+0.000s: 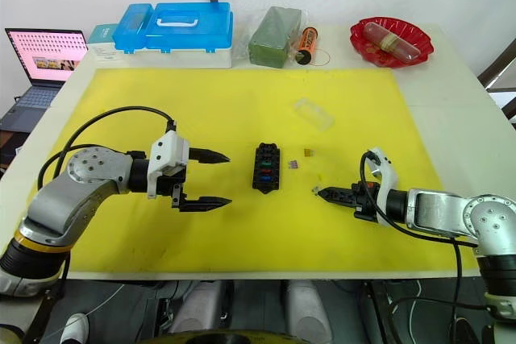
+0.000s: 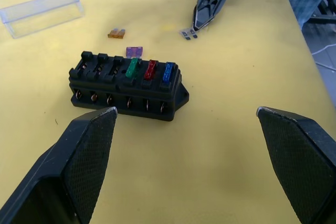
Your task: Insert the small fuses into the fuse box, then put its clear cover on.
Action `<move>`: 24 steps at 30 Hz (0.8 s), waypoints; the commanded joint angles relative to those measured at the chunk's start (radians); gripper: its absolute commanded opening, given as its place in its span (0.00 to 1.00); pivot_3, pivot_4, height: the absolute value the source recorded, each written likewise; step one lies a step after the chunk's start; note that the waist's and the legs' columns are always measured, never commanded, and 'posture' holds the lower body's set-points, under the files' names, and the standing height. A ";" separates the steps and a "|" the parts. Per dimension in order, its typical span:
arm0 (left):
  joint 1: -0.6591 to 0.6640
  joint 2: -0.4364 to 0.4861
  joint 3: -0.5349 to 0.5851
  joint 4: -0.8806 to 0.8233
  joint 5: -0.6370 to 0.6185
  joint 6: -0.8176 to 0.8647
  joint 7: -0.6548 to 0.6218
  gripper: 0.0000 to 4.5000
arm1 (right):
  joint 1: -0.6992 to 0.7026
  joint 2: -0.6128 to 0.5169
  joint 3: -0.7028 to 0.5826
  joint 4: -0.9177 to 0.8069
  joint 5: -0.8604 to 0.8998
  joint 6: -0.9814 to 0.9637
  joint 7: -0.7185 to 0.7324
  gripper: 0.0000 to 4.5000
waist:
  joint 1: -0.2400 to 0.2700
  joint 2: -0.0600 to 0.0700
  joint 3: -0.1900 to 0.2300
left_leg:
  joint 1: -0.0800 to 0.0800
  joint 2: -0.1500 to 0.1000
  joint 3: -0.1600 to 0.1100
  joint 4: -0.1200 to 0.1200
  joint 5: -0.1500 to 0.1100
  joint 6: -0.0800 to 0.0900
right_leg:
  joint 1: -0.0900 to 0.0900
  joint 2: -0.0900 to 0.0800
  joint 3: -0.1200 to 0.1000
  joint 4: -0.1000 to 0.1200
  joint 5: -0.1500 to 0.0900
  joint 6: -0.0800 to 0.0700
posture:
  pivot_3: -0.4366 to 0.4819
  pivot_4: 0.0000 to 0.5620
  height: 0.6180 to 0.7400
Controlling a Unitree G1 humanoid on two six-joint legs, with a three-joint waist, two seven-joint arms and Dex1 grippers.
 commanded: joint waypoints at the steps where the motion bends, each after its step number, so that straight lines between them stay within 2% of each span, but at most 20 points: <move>1: -0.004 -0.003 0.008 -0.009 -0.001 -0.014 -0.003 1.00 | -0.022 0.019 -0.025 0.020 -0.009 0.003 0.009 0.30 | 0.000 0.000 0.000 | 0.000 0.000 0.000 0.000 0.000 0.000 | 0.000 0.000 0.000 0.000 0.000 0.000 | 0.48 0.27 1.00; 21: 0.004 -0.004 0.011 -0.014 0.003 -0.011 0.005 1.00 | -0.083 0.084 -0.040 0.058 -0.077 0.059 0.032 0.30 | -0.002 0.000 0.000 | 0.000 0.000 0.000 0.000 0.000 0.000 | 0.000 0.000 0.000 0.000 0.000 0.000 | 0.48 0.27 1.00; 22: 0.004 -0.004 0.011 -0.014 0.003 -0.011 0.005 1.00 | -0.084 0.084 -0.042 0.060 -0.080 0.061 0.035 0.21 | -0.002 0.000 0.000 | 0.000 0.000 0.000 0.000 0.000 0.000 | 0.000 0.000 0.000 0.000 0.000 0.000 | 0.48 0.27 1.00; 24: 0.004 -0.005 0.011 -0.014 0.004 -0.011 0.006 1.00 | -0.085 0.083 -0.047 0.064 -0.085 0.064 0.040 0.09 | -0.002 0.000 0.000 | 0.000 0.000 0.000 0.000 0.000 0.000 | 0.000 0.000 0.000 0.000 0.000 0.000 | 0.48 0.27 1.00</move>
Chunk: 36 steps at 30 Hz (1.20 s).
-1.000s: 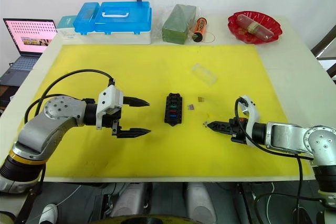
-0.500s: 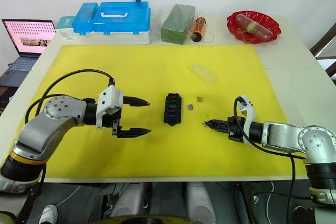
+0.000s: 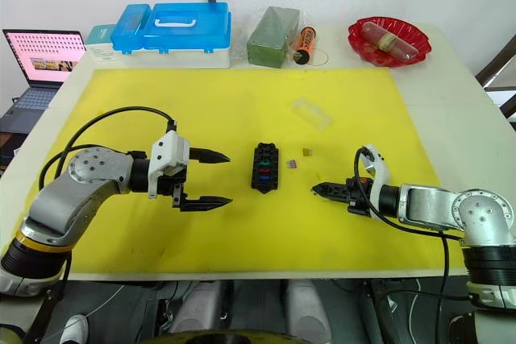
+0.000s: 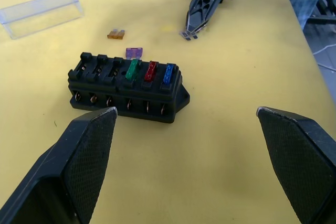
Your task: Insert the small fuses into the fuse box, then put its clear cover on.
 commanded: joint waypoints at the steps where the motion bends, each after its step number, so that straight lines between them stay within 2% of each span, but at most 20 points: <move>1: 0.004 0.000 0.012 -0.019 -0.002 -0.010 0.003 1.00 | -0.016 0.005 -0.035 0.004 -0.009 0.008 0.014 0.02 | 0.000 0.000 0.000 | 0.000 0.000 0.000 0.000 0.000 0.000 | 0.000 0.000 0.000 0.000 0.000 0.000 | 0.48 0.27 1.00; 10: 0.001 -0.001 0.012 -0.015 -0.002 -0.011 0.002 1.00 | -0.028 0.002 -0.061 0.011 -0.039 0.022 0.033 0.01 | 0.002 0.000 0.000 | 0.000 0.000 0.000 0.000 0.000 0.000 | 0.000 0.000 0.000 0.000 0.000 0.000 | 0.48 0.27 1.00; 13: 0.001 0.002 0.016 -0.010 -0.002 -0.014 -0.002 1.00 | -0.054 -0.015 -0.059 -0.034 -0.054 0.028 0.052 0.01 | 0.001 0.000 0.000 | 0.000 0.000 0.000 0.000 0.000 0.000 | 0.000 0.000 0.000 0.000 0.000 0.000 | 0.48 0.27 1.00; 16: -0.002 0.015 0.023 0.005 0.003 -0.017 -0.010 1.00 | -0.168 -0.065 -0.027 -0.163 -0.114 0.035 0.108 0.01 | -0.004 0.003 0.002 | 0.000 0.000 0.000 0.000 0.000 0.000 | 0.000 0.000 0.000 0.000 0.000 0.000 | 0.48 0.27 1.00; 19: -0.014 0.018 0.021 0.039 0.012 -0.031 -0.025 1.00 | -0.302 -0.095 0.067 -0.290 -0.253 0.003 0.242 0.01 | -0.006 0.004 0.001 | 0.000 0.000 0.001 -0.001 0.000 0.000 | -0.001 0.000 0.000 0.000 0.000 0.000 | 0.48 0.27 1.00; 23: -0.046 0.006 -0.005 0.117 0.046 -0.072 -0.047 1.00 | -0.474 -0.119 0.298 -0.376 -0.560 -0.150 0.493 0.01 | -0.002 0.004 0.001 | 0.000 0.001 -0.001 -0.002 0.000 0.000 | -0.002 0.002 -0.001 -0.001 0.000 0.000 | 0.48 0.27 1.00; 25: -0.069 -0.006 -0.016 0.166 0.058 -0.090 -0.059 1.00 | -0.538 -0.105 0.413 -0.346 -0.714 -0.248 0.608 0.01 | 0.003 0.004 0.001 | -0.001 0.001 0.000 -0.001 0.000 0.000 | -0.002 0.001 -0.001 -0.002 0.000 0.000 | 0.48 0.27 1.00; 30: -0.121 -0.041 -0.048 0.257 0.093 -0.136 -0.087 1.00 | -0.621 -0.049 0.600 -0.225 -0.991 -0.435 0.815 0.01 | 0.002 0.003 0.001 | -0.002 -0.001 0.002 0.000 0.000 0.000 | -0.001 -0.002 -0.001 -0.006 0.001 0.001 | 0.48 0.27 1.00; 36: -0.199 -0.104 -0.092 0.359 0.138 -0.181 -0.121 1.00 | -0.681 0.046 0.657 -0.083 -1.144 -0.512 0.958 0.01 | 0.000 0.003 0.001 | -0.003 0.000 0.002 0.000 0.000 0.000 | -0.002 -0.002 -0.001 -0.005 0.002 0.001 | 0.48 0.27 1.00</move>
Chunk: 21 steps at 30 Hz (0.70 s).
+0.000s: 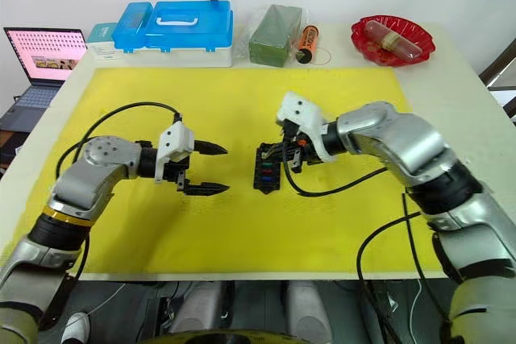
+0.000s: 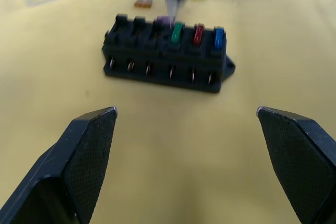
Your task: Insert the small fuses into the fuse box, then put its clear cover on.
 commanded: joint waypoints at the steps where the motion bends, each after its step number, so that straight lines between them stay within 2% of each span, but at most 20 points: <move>1: -0.039 -0.014 -0.004 0.023 0.018 -0.032 -0.021 1.00 | -0.043 0.022 -0.015 0.048 -0.073 -0.042 0.062 0.01 | 0.000 0.000 0.000 | 0.000 0.000 0.000 0.000 0.000 0.000 | 0.000 0.000 0.000 0.000 0.000 0.000 | 0.48 0.27 1.00; 21: -0.061 -0.067 -0.008 0.063 0.050 -0.054 -0.046 1.00 | -0.093 0.095 -0.061 0.190 -0.251 -0.074 0.226 0.01 | -0.001 0.000 0.000 | 0.000 0.000 0.000 0.000 0.000 0.000 | 0.000 0.000 0.000 0.002 0.000 0.000 | 0.48 0.27 1.00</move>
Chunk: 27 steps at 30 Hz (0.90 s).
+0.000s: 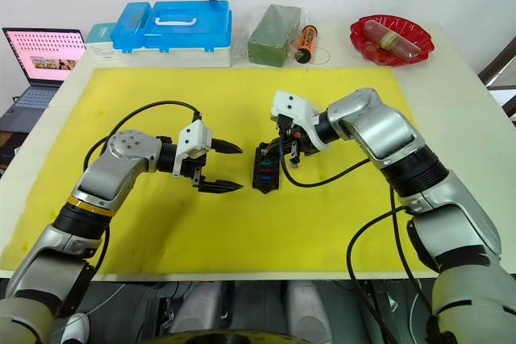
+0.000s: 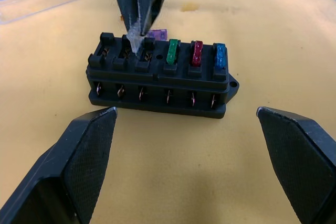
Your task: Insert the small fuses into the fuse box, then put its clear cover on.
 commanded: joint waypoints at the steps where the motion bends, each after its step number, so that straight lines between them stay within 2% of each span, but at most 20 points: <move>1: -0.008 0.001 0.011 -0.029 0.000 -0.010 -0.003 1.00 | -0.031 0.008 -0.033 -0.003 -0.024 -0.018 0.026 0.01 | 0.000 0.000 0.000 | 0.000 0.000 0.000 0.000 0.000 0.000 | 0.000 0.000 0.000 0.000 0.000 0.000 | 0.48 0.27 1.00; 27: 0.011 -0.004 0.011 -0.059 0.003 -0.005 0.023 1.00 | -0.017 0.060 -0.005 0.057 -0.153 -0.063 0.096 0.01 | -0.001 0.000 0.000 | 0.001 0.000 0.000 0.001 0.000 0.000 | 0.000 0.000 0.000 0.005 0.000 0.000 | 0.48 0.27 1.00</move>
